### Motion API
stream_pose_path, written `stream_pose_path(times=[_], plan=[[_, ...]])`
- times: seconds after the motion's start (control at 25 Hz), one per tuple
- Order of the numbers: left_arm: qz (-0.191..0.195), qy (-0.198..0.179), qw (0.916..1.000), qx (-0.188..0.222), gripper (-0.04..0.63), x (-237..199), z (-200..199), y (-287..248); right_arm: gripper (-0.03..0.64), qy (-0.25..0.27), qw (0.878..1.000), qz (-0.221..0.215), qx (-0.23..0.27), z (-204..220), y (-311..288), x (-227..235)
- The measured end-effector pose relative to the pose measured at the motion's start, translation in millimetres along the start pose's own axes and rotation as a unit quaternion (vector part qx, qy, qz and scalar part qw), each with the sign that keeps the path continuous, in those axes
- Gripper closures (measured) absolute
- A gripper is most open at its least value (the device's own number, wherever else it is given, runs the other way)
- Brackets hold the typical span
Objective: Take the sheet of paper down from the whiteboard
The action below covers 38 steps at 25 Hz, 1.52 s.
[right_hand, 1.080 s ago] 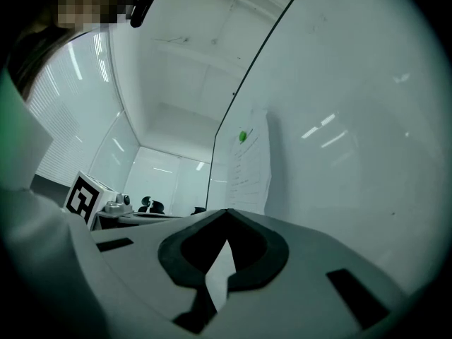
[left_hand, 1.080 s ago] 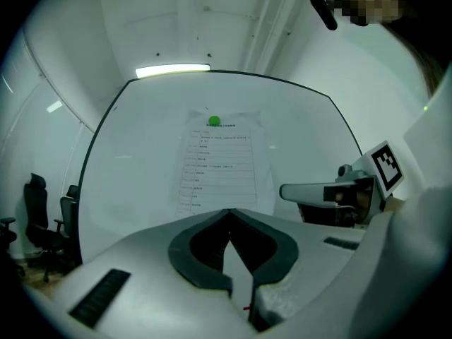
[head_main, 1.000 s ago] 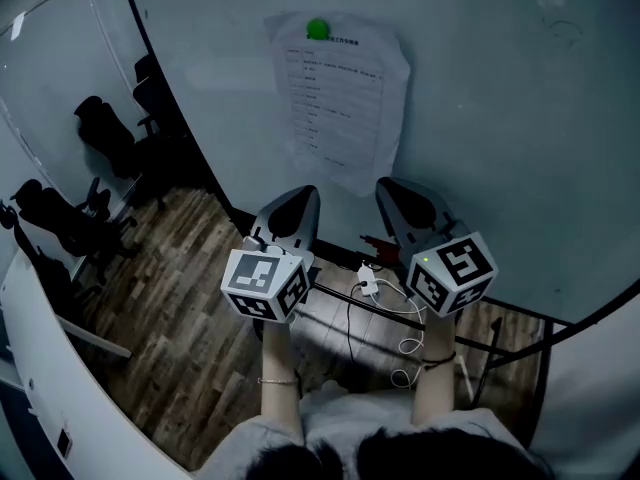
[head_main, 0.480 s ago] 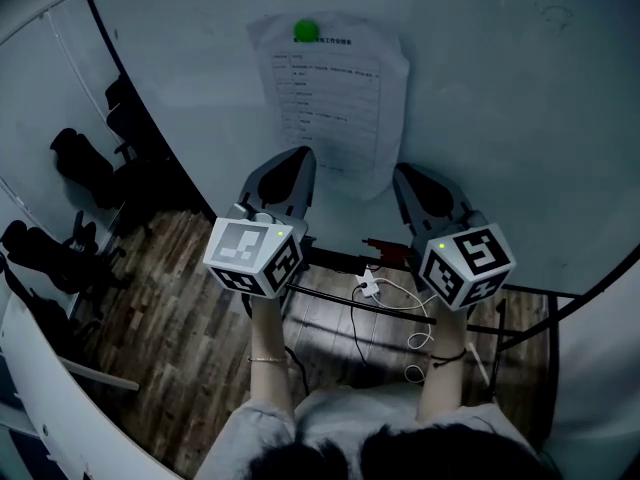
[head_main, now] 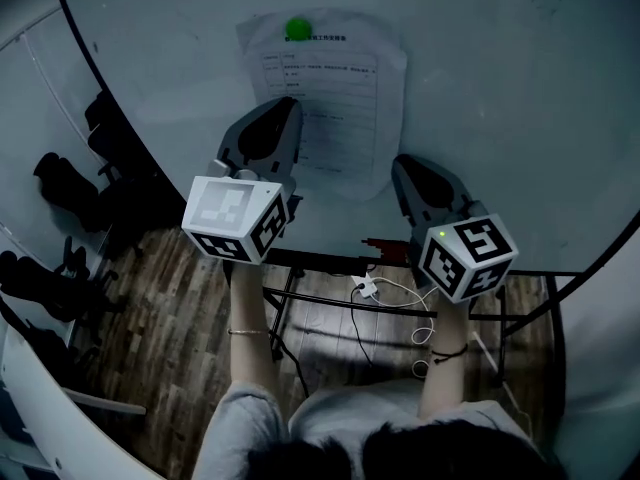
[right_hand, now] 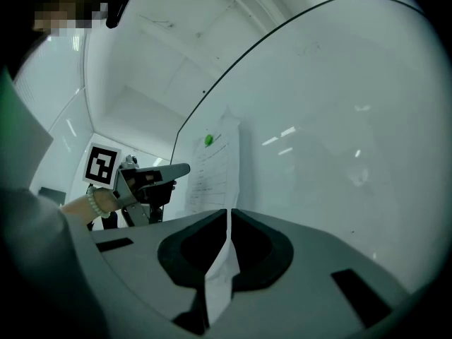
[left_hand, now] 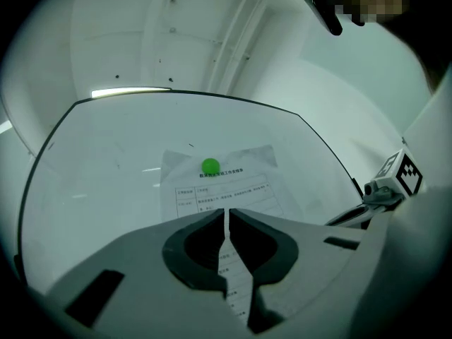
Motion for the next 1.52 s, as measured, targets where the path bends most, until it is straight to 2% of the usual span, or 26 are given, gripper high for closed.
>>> stream_pose_path(times=[0.28, 0.48, 0.68, 1.0, 1.32, 1.52], plan=[[0.014, -0.03, 0.9991, 0.025, 0.589, -9, -14, -12, 0.611, 0.003, 1.0, 0.022, 0.0, -3, 1, 1], [0.016, -0.047, 0.9982, 0.034, 0.569, -18, -24, -20, 0.577, -0.004, 1.0, 0.022, -0.002, -1, 1, -3], [0.0, -0.076, 0.9966, 0.032, 0.531, -21, -36, -28, 0.566, -0.003, 1.0, 0.017, -0.004, -3, 2, -2], [-0.01, -0.102, 0.9939, 0.04, 0.491, -15, -48, -45, 0.549, -0.004, 1.0, 0.009, -0.01, -7, -2, 6], [-0.02, -0.12, 0.9918, 0.039, 0.483, -18, -53, -54, 0.534, -0.013, 1.0, -0.003, -0.004, -8, -7, 7], [-0.019, -0.151, 0.9877, 0.034, 0.483, -14, -58, -56, 0.529, -0.016, 1.0, -0.009, 0.0, -9, -13, 4]])
Point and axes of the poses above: the fingertips, and each gripper's own axes: y backward along the fingers, x to its right, z out of its underside, the point moved 7 cm from there along y, backward along the fingers, and after that the axes turned 4 degrees about y, right-handed, at the moved point
